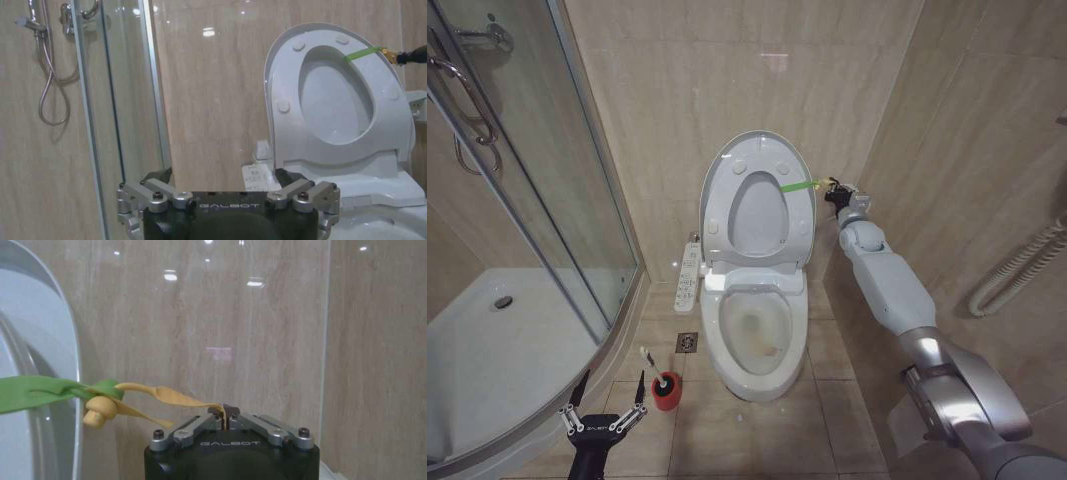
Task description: Open the toilet lid, clean the toilet bowl with a toilet brush, close the toilet lid, and flush.
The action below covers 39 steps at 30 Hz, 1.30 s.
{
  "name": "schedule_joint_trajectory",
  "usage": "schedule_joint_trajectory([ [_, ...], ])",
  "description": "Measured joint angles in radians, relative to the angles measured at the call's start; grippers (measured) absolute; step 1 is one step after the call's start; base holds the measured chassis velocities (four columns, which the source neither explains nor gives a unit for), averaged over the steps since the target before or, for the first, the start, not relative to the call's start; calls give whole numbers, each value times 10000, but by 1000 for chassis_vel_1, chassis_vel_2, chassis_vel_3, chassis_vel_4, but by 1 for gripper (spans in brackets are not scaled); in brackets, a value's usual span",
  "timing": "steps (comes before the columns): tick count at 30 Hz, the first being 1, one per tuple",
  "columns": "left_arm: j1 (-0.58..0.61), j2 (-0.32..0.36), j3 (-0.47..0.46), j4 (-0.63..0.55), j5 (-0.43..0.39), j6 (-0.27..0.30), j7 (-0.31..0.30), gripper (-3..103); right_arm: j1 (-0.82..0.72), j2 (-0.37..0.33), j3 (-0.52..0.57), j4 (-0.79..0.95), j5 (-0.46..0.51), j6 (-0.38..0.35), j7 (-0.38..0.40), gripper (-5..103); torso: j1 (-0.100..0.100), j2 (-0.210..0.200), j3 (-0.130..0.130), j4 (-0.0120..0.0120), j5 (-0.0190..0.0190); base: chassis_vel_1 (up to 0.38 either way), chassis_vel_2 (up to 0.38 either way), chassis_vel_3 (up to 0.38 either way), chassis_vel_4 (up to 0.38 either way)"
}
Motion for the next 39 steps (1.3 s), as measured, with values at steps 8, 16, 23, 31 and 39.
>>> schedule_joint_trajectory([
  [8, 0, 0, 0, 0, 0, 0, 0, 100, 443, 141, -149, -607, -118, 58, -42, 2, 0, 0, 0, 0, 0, 0, 0, 0, 0],
  [16, 0, 0, 0, 0, 0, 0, 0, 100, 414, 73, -301, -465, -115, 27, 15, 2, 0, 1, 0, -1, 0, 0, 0, 0, 0],
  [23, 0, 0, 0, 0, 0, 0, 0, 100, -166, -294, -289, 359, 97, -73, 126, -1, 0, 0, 0, -2, 2, 0, 0, 0, 0],
  [31, 0, 0, 0, 0, 0, 0, 0, 100, -816, -738, -109, 1536, 476, -315, 206, 25, 0, 0, 0, -4, 2, 0, 0, 0, 0],
  [39, 0, 0, 0, 0, 0, 0, 0, 100, -1564, -1010, 53, 2555, 732, -519, 348, 52, 1, 0, 0, -3, 1, 0, 0, 0, 0],
])
